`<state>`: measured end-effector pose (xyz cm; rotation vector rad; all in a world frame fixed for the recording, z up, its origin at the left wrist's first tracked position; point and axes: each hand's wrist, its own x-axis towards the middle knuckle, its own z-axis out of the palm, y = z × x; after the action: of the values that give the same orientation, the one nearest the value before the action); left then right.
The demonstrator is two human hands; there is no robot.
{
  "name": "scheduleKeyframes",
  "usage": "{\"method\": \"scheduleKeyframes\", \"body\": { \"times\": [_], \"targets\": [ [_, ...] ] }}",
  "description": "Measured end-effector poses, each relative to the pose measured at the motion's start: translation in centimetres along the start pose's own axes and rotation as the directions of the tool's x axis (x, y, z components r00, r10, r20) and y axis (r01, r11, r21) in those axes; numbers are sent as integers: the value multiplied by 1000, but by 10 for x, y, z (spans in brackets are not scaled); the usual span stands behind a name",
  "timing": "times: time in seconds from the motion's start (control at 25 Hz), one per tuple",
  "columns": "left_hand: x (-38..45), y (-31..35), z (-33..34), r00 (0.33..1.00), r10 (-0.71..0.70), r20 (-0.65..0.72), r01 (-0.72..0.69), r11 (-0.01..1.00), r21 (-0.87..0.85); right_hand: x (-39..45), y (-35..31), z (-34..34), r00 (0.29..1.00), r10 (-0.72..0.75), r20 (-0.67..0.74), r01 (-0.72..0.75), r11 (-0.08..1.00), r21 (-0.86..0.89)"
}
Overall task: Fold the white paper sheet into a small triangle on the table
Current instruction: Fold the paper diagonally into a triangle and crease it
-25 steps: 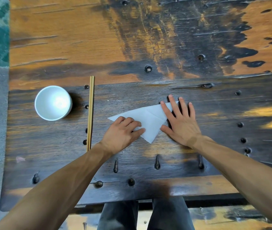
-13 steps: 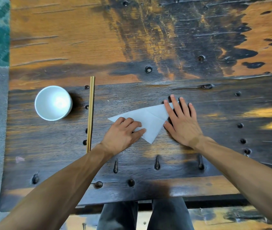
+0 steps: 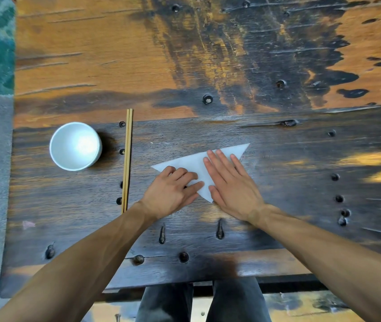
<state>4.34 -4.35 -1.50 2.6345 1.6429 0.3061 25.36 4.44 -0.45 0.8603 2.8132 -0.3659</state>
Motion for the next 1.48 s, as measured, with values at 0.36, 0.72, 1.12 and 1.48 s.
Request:
{"method": "scheduleKeyframes", "body": {
  "times": [0.36,0.72,1.12,1.48],
  "targets": [
    [-7,6,0,992,-120,42,124,985,-122,19,-4,10,995,65,81,-63,998,-24],
    [6,32,-2,887,-411,211,432,899,-66,14,2,14,988,101,115,-95,994,-53],
    [12,31,-5,867,-418,271,427,904,28,-1,32,8,972,220,87,-220,975,-4],
    [13,30,-5,864,-409,295,420,907,26,-11,44,7,954,299,31,-297,954,-44]
  ]
}}
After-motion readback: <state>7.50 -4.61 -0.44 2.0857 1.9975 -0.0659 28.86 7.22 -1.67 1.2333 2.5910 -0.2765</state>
